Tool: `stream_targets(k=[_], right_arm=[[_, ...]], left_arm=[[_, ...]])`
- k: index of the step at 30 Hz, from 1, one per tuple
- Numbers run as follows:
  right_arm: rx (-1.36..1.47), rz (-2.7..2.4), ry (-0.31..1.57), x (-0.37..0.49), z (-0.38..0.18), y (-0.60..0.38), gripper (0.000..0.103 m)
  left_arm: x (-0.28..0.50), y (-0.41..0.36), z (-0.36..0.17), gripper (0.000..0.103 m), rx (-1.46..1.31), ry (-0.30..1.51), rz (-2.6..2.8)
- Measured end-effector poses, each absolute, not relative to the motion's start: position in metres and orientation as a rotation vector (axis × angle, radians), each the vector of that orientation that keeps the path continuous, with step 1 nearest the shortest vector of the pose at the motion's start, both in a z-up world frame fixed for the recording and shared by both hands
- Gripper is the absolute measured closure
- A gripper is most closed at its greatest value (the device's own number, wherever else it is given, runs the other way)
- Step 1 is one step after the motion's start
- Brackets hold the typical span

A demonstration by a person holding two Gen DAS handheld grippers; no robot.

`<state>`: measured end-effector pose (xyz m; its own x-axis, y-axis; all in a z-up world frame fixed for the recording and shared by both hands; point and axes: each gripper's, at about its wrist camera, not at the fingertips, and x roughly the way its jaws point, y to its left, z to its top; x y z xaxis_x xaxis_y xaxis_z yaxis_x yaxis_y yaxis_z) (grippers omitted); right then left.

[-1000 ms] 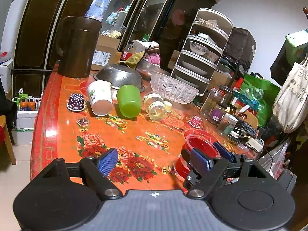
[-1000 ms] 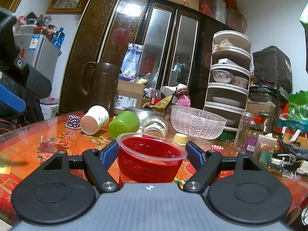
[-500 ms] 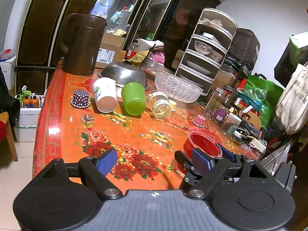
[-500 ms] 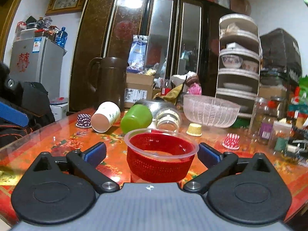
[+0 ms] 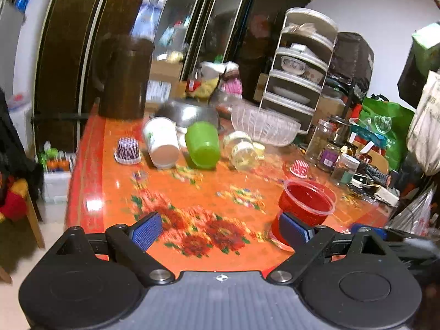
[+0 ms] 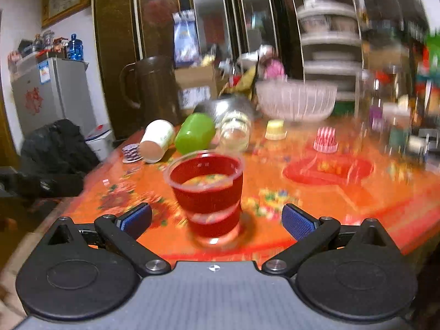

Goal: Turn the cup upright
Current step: 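Open the right tool and pull it back from the upright cup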

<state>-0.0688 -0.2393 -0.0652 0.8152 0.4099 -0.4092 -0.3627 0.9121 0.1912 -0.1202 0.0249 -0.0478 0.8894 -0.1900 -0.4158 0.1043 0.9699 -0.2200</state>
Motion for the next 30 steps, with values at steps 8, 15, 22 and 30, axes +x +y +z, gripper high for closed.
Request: stream_targets(k=[8, 15, 22, 30], right_arm=[[0.387, 0.61, 0.658, -0.071, -0.034, -0.284, 0.001], [0.076, 0.354, 0.312, -0.135, 0.004, -0.273, 0.001], [0.062, 0.4, 0.367, -0.16, 0.029, -0.283, 0.001], [0.103, 0.405, 0.494, -0.118, 0.003, -0.285, 0.001]], left_arm=[[-0.132, 0.003, -0.027, 0.0, -0.002, 0.463, -0.123], [-0.158, -0.013, 0.015, 0.0, 0.021, 0.431, -0.191], [-0.169, -0.029, 0.036, 0.0, -0.001, 0.434, -0.24], [-0.149, -0.036, 0.031, 0.0, 0.001, 0.482, -0.214]])
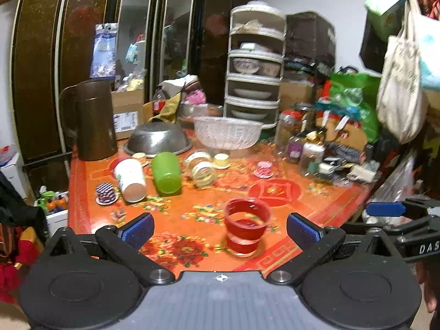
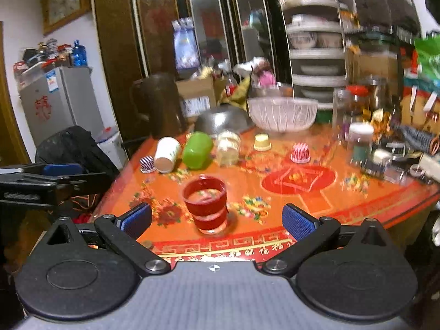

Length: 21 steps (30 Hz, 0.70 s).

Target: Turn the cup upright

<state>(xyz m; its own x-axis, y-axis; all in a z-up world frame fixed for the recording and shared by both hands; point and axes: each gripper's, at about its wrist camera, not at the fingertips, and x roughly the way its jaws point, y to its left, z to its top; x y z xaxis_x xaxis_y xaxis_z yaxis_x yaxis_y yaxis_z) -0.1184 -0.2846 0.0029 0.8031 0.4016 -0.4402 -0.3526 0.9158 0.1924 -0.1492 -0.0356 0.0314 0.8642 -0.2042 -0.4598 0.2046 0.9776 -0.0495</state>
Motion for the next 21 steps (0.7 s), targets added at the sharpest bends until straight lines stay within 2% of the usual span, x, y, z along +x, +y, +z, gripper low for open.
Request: stream_targets(k=[21], right_arm=[[0.12, 0.446, 0.509, -0.115, -0.005, -0.279, 0.001]], left_arm=[[-0.138, -0.032, 0.017, 0.0, -0.025, 0.535, -0.177]])
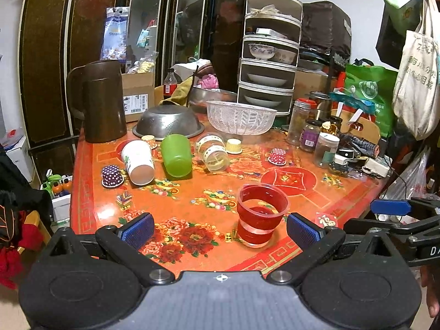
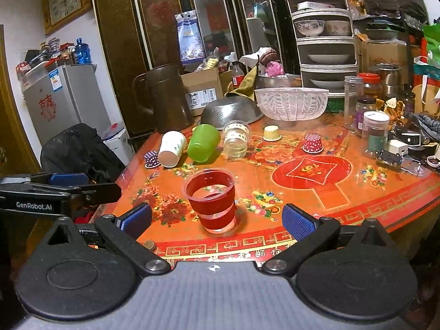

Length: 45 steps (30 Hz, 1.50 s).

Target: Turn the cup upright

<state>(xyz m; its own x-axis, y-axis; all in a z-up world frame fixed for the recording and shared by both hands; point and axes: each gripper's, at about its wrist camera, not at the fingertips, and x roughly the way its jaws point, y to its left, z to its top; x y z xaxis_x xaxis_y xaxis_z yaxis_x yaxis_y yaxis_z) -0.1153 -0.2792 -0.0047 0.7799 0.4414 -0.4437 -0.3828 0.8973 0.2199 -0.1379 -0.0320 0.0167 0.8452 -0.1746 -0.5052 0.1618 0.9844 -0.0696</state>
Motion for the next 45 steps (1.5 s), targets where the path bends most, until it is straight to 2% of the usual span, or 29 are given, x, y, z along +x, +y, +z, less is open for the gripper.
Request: stream_targets(k=[45], right_arm=[[0.125, 0.478, 0.502, -0.1159, -0.0063, -0.2777, 0.001]], left_arm=[[-0.1366, -0.0291, 0.0151, 0.0, -0.014, 0.533, -0.159]])
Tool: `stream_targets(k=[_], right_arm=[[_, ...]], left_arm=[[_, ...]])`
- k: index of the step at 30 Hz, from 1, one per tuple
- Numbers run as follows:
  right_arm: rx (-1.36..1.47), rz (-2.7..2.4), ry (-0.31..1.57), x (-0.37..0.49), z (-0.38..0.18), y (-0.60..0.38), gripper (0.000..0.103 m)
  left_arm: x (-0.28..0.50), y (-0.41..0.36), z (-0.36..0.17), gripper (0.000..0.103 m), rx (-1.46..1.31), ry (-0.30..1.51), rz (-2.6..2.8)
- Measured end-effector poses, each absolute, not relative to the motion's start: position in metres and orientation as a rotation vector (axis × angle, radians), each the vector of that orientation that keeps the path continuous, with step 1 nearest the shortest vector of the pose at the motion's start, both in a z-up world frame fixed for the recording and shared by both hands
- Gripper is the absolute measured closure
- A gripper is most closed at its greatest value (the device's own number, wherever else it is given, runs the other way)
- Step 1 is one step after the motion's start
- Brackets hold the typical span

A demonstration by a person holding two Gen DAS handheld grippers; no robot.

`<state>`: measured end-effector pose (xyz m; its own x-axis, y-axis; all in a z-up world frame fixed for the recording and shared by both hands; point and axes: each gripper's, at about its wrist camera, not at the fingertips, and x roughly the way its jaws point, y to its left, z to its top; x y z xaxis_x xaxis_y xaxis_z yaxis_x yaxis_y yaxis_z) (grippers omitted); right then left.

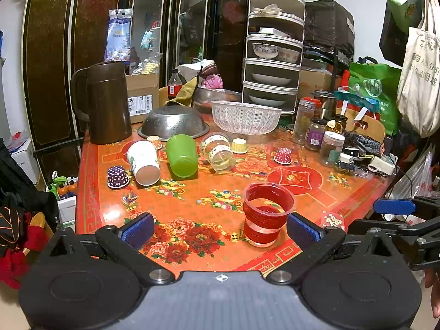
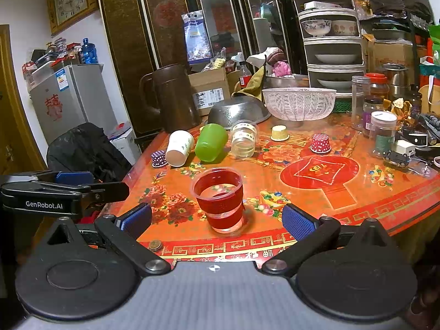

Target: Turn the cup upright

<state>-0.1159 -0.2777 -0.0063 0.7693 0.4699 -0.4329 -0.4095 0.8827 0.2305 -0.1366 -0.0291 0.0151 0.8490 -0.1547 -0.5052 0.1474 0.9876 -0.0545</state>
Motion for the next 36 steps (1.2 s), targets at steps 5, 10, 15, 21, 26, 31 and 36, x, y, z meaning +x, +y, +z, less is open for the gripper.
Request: stream_targets(k=[5, 10, 15, 21, 26, 31, 36], right_arm=[[0.124, 0.478, 0.504, -0.1157, -0.0062, -0.2778, 0.001], [0.125, 0.478, 0.504, -0.1161, -0.0064, -0.2775, 0.001], [0.124, 0.478, 0.503, -0.1158, -0.0064, -0.2775, 0.001], [0.126, 0.479, 0.502, -0.1162, -0.0078, -0.2772, 0.001], [0.123, 0.484, 0.499, -0.116, -0.0068, -0.2766, 0.001], [0.122, 0.486, 0.496, -0.1167, -0.0064, -0.2757, 0.001], [0.109, 0.483, 0.431, -0.1194, -0.0065, -0.2736, 0.001]], left_arm=[[-0.1358, -0.0289, 0.0139, 0.0, -0.013, 0.537, -0.157], [-0.1349, -0.0286, 0.0135, 0.0, -0.016, 0.539, -0.157], [-0.1351, -0.0304, 0.0127, 0.0, -0.013, 0.541, -0.159], [-0.1345, -0.0312, 0.0122, 0.0, -0.012, 0.542, -0.158], [-0.1346, -0.0312, 0.0123, 0.0, -0.011, 0.543, -0.159], [-0.1346, -0.0313, 0.0123, 0.0, -0.01, 0.542, -0.157], [-0.1366, -0.0299, 0.0101, 0.0, -0.007, 0.511, -0.129]])
